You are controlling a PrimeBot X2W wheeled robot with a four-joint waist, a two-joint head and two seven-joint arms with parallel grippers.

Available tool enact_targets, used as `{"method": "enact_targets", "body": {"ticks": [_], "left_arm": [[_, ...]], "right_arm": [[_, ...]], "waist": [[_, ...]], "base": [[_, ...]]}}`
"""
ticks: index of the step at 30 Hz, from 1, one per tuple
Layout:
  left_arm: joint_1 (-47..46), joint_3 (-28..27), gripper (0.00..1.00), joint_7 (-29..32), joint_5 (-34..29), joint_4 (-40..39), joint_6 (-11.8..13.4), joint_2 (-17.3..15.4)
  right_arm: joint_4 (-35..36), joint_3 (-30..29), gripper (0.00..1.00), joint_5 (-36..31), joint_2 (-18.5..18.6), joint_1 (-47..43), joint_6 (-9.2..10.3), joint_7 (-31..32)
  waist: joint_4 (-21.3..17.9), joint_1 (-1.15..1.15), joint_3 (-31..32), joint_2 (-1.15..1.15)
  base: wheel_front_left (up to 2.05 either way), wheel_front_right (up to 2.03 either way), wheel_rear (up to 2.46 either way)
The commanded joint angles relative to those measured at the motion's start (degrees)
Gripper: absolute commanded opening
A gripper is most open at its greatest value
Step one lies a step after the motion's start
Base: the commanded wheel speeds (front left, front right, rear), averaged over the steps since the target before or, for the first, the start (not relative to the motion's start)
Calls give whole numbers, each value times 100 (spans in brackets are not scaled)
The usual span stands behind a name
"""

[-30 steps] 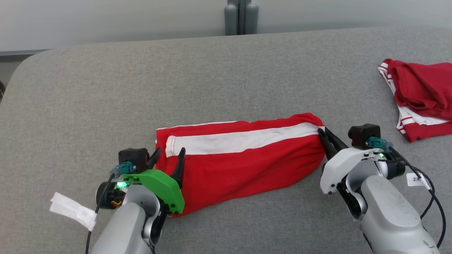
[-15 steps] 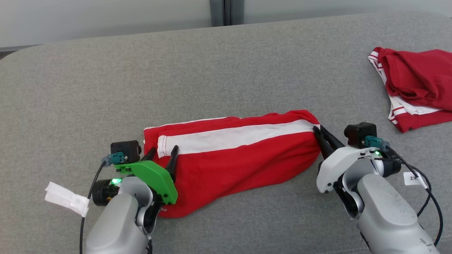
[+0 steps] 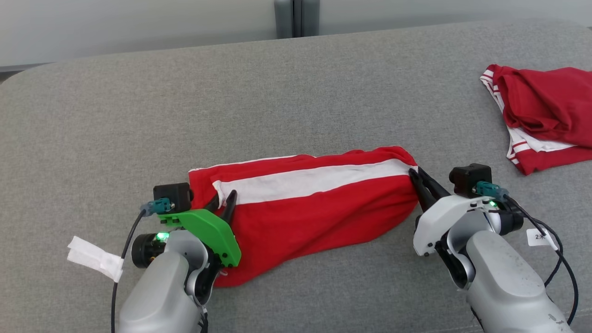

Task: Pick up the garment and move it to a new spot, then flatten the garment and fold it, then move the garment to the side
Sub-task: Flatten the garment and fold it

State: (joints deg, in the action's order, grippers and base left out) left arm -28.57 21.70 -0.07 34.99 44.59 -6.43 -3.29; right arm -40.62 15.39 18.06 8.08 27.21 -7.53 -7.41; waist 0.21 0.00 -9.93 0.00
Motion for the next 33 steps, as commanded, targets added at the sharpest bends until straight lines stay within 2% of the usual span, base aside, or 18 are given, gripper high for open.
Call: {"method": "enact_targets", "body": {"ticks": [1,3,5,6,7,8,16,22,27,33], "left_arm": [[-112,-24,40,-31,11,42,50,-21],[-141,-43,35,-52,17,116,103,-32],[-191,-53,25,-77,22,172,135,-37],[-213,-68,16,-115,29,196,149,-38],[-235,-85,3,-153,39,226,176,-38],[-248,-90,0,-181,42,243,180,-37],[-161,-115,0,-550,91,50,92,-111],[132,-225,0,-890,188,-717,67,-265],[489,-296,0,-885,218,-1966,205,-402],[909,-473,0,-640,88,-3967,667,-769]], "right_arm": [[-19,24,0,41,-2,-25,10,-31],[-15,53,0,54,-18,-1,10,-41],[-4,85,0,71,-28,31,10,-52],[-2,97,0,74,-31,46,10,-50],[3,113,0,77,-34,65,10,-65],[7,119,0,74,-31,78,10,-81],[136,-6,0,13,86,76,10,-310],[536,-222,0,-84,183,-121,10,-448],[1364,-435,0,-195,331,-348,10,-474],[3030,-763,0,-367,336,-720,10,-218]], "waist": [[-15,0,-12,0],[-36,0,-30,0],[-57,0,-55,0],[-66,0,-66,0],[-78,0,-78,0],[-87,0,-85,0],[-81,0,50,0],[-28,0,391,0],[-10,0,745,0],[-94,0,1081,0]], "base": [[0,0,0],[0,0,0],[0,0,0],[0,0,0],[0,0,0],[0,0,0],[0,0,0],[0,0,0],[0,0,0],[0,0,0]]}}
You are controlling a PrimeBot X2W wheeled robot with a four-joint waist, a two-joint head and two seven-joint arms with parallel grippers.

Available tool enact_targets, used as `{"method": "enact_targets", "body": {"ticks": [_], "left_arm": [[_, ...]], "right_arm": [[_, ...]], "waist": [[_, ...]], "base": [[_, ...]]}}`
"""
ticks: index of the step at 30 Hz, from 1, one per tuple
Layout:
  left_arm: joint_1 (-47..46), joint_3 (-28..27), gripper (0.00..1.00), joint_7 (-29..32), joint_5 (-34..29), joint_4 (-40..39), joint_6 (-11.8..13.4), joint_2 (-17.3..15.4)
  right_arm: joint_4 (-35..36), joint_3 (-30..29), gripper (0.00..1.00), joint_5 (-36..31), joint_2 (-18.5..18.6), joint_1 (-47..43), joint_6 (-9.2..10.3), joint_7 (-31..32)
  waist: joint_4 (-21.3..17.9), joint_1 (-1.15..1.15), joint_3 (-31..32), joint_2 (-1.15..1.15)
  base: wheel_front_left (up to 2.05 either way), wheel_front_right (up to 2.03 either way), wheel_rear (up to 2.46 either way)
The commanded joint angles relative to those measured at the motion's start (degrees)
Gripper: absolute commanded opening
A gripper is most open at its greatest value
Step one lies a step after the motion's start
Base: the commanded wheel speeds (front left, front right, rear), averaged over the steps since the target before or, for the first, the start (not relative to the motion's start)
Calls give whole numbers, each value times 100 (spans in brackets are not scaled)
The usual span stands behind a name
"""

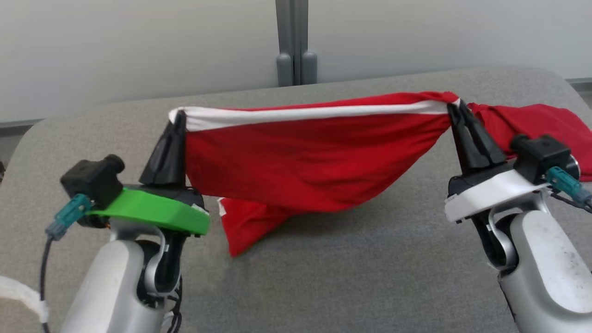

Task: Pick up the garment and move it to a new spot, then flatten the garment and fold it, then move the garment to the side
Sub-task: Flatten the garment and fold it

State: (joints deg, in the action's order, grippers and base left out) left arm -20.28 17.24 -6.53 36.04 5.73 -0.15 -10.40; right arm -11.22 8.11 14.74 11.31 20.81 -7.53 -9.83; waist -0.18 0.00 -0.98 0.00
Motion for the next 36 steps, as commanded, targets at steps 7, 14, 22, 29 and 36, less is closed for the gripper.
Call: {"method": "enact_targets", "body": {"ticks": [7,14,22,29,36], "left_arm": [[306,-255,0,489,-289,-2390,559,-484],[335,-364,0,1068,-328,-3175,805,-794],[-451,-423,0,1369,-44,-2385,564,-886],[-2712,-508,0,1028,-341,-874,237,-810],[-4071,-538,0,51,-428,494,53,-332]], "right_arm": [[2432,-333,0,-386,-104,-568,10,663],[3481,-271,0,-541,-181,-882,10,1279],[2761,-167,0,-450,-424,-211,10,1408],[914,-277,0,-689,-571,2169,10,824],[-911,-637,0,-1276,-788,3806,10,-187]], "waist": [[-181,0,250,0],[-221,0,141,0],[-191,0,-631,0],[-148,0,-1602,0],[13,0,-2424,0]], "base": [[0,0,0],[0,0,0],[0,0,0],[0,0,0],[0,0,0]]}}
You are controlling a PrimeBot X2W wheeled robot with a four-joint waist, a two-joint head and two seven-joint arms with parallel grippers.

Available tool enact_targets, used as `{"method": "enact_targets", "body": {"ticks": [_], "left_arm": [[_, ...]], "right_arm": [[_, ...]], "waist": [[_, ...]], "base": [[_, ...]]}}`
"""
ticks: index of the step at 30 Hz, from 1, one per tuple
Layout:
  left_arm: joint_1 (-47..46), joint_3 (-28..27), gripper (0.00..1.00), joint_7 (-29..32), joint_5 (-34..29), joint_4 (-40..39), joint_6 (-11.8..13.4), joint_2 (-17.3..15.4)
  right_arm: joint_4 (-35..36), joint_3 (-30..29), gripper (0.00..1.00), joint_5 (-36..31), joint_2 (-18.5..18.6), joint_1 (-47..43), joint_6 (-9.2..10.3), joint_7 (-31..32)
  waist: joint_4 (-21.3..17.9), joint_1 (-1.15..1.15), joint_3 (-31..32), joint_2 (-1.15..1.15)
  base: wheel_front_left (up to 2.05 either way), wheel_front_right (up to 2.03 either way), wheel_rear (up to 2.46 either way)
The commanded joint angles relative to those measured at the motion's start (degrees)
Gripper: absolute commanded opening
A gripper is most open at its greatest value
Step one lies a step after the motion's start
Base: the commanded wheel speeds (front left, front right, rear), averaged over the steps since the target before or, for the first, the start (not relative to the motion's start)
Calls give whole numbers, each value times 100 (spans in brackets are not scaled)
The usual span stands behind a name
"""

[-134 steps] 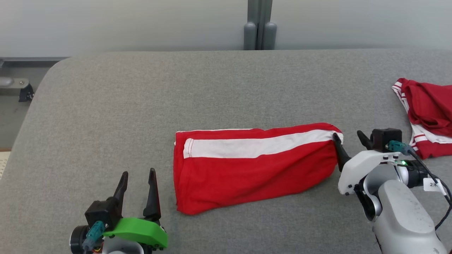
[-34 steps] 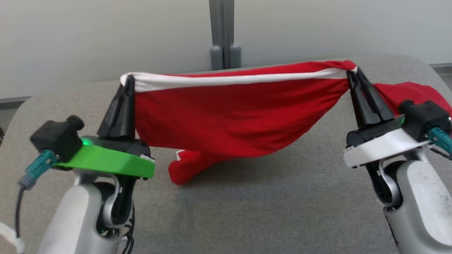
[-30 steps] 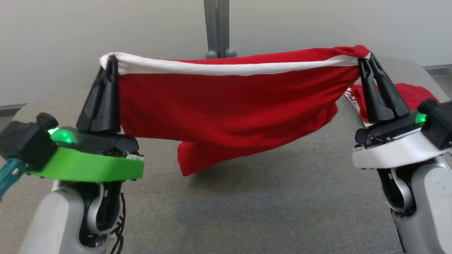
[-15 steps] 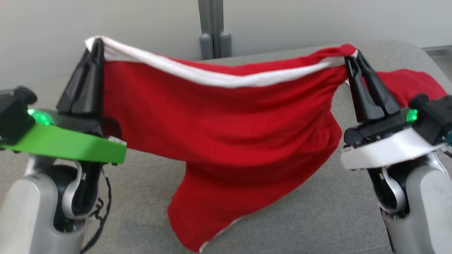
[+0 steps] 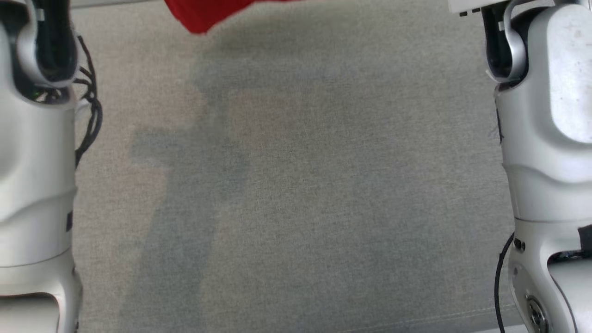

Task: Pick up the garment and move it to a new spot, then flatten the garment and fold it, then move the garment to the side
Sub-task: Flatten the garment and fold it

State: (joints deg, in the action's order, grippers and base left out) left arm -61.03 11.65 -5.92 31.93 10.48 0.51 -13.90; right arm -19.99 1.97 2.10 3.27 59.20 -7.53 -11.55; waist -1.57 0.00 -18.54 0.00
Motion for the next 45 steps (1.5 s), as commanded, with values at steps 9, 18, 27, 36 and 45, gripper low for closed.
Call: {"method": "enact_targets", "body": {"ticks": [9,18,27,36,45], "left_arm": [[939,292,0,-802,64,1106,-459,404],[2095,270,0,-929,-364,409,-660,404],[3744,-166,0,-920,-697,-1069,-740,554],[5638,-121,0,-921,-946,-2318,-670,738],[6959,216,0,-610,-980,-3229,-452,687]], "right_arm": [[-1035,-71,0,-105,-17,-542,10,-375],[-205,14,0,206,-28,-1660,10,-369],[840,102,0,523,-27,-2977,10,-366],[1719,56,0,954,-27,-4692,10,-366],[2342,-188,0,896,-29,-6164,10,-366]], "waist": [[372,0,-1199,0],[310,0,-1005,0],[242,0,-211,0],[161,0,999,0],[22,0,1388,0]], "base": [[0,0,0],[0,0,0],[0,0,0],[0,0,0],[0,0,0]]}}
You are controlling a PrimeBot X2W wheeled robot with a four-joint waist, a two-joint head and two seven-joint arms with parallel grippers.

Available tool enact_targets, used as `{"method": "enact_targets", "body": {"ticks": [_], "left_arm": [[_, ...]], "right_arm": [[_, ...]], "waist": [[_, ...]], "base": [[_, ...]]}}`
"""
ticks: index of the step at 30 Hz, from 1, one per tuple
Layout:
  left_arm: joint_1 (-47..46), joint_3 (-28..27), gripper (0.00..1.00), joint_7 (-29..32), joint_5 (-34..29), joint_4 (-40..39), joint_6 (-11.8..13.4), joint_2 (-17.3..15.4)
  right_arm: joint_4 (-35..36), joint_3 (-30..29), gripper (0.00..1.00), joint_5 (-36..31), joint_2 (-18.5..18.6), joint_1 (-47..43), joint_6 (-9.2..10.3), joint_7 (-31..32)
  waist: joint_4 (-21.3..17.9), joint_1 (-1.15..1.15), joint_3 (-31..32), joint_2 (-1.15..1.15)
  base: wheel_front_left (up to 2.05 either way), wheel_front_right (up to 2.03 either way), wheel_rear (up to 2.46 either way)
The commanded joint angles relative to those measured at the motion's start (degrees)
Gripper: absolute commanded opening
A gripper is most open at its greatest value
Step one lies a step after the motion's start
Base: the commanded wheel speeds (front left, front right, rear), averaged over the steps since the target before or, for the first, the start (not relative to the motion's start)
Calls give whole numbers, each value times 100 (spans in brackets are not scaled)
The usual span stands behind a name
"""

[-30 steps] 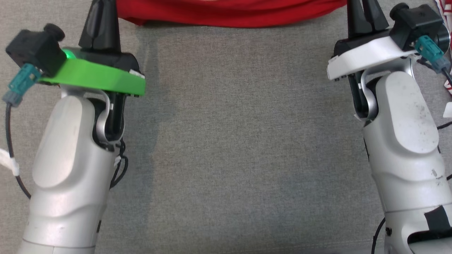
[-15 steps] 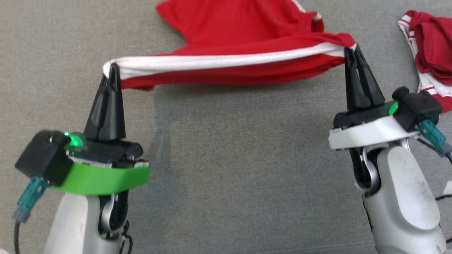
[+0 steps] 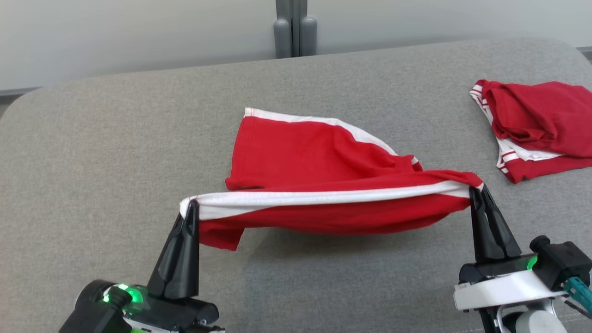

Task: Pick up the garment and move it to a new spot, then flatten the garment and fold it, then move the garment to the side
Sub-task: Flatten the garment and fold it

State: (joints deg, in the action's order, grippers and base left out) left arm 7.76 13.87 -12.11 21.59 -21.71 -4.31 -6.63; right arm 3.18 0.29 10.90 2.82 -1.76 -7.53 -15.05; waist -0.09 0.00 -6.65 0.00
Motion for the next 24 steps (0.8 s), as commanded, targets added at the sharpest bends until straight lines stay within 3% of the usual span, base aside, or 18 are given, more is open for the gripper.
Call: {"method": "enact_targets", "body": {"ticks": [1,11,24], "left_arm": [[125,0,0,38,75,-10,41,-39],[-485,-91,0,93,281,1270,-85,-161],[-3360,107,0,-53,179,3874,-272,-364]], "right_arm": [[12,-10,0,48,18,-137,10,-4],[-906,403,0,147,17,235,10,53],[-2012,632,0,234,16,1676,10,-15]], "waist": [[-150,0,183,0],[-286,0,-217,0],[-513,0,-1128,0]], "base": [[0,0,0],[0,0,0],[0,0,0]]}}
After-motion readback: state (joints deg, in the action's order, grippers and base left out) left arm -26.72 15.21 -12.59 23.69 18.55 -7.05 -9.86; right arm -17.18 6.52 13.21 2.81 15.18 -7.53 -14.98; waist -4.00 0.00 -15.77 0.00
